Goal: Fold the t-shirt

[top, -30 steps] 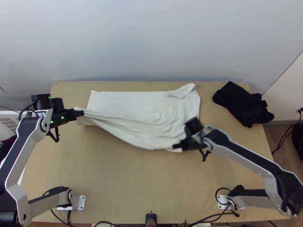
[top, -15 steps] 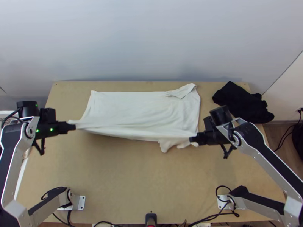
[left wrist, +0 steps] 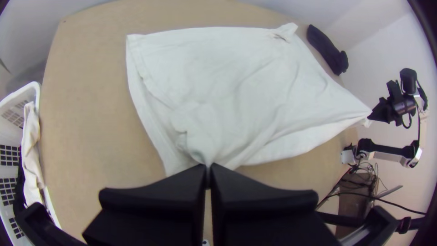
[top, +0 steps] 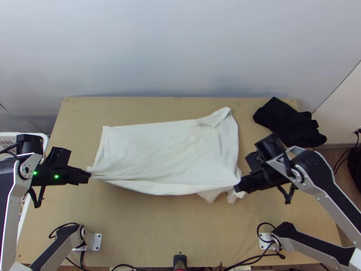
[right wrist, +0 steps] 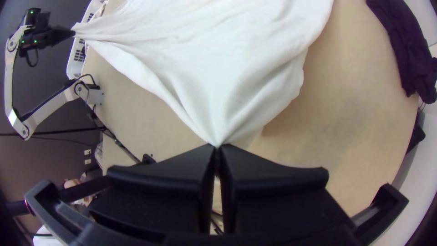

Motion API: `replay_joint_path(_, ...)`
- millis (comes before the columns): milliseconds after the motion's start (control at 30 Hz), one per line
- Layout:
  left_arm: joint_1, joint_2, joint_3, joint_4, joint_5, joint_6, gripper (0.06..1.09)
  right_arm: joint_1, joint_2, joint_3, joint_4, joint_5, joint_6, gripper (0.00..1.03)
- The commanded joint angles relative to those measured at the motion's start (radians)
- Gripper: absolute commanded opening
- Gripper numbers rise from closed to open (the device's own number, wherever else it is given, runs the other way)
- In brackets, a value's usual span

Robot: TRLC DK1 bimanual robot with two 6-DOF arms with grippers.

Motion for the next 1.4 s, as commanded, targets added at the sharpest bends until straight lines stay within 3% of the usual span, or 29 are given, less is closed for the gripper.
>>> replay_joint_path(0,-0.053,-0.066,0.002,-0.069,0.016,0.038,0.1,0.018,-0.024,0.054,-0.108,-0.034,-0.02,0.03)
replay_joint_path(200,-0.19,-0.201,-0.15,-0.069,0.015,0.038,0.1,0.149,-0.052,-0.098,-0.108,-0.035,-0.014,0.03)
replay_joint_path(600,-0.194,-0.228,-0.288,-0.034,0.004,0.082,0.1,0.047,0.01,-0.133,-0.068,-0.04,-0.097,0.11)
replay_joint_path(633,-0.183,-0.224,-0.294,0.002,-0.001,0.082,0.1,0.024,0.016,-0.128,-0.067,-0.04,-0.106,0.2)
replay_joint_path(767,-0.024,-0.153,-0.265,0.201,-0.002,-0.025,0.11,-0.115,0.03,-0.092,-0.056,-0.04,-0.115,0.88)
replay_joint_path(833,0.053,-0.092,-0.233,0.282,0.002,-0.133,0.23,-0.18,0.051,-0.058,-0.056,-0.041,-0.123,0.99)
replay_joint_path(900,0.057,-0.003,-0.192,0.318,0.005,-0.223,0.71,-0.223,0.08,-0.029,-0.055,-0.057,-0.129,0.99)
replay_joint_path(933,0.051,0.05,-0.163,0.306,0.005,-0.237,0.85,-0.233,0.089,-0.012,-0.055,-0.058,-0.129,0.99)
replay_joint_path(1000,0.025,0.134,-0.106,0.256,0.005,-0.249,1.04,-0.244,0.105,0.025,-0.055,-0.063,-0.127,0.99)
replay_joint_path(1233,-0.11,0.117,-0.035,0.138,0.015,-0.238,1.03,-0.284,0.158,0.083,-0.051,-0.063,-0.123,0.99)
replay_joint_path(1300,-0.099,0.125,-0.049,0.186,0.015,-0.261,1.03,-0.287,0.169,0.079,-0.033,-0.064,-0.117,0.99)
replay_joint_path(1367,-0.056,0.162,-0.097,0.347,0.013,-0.35,1.04,-0.289,0.18,0.082,-0.001,-0.064,-0.084,0.99)
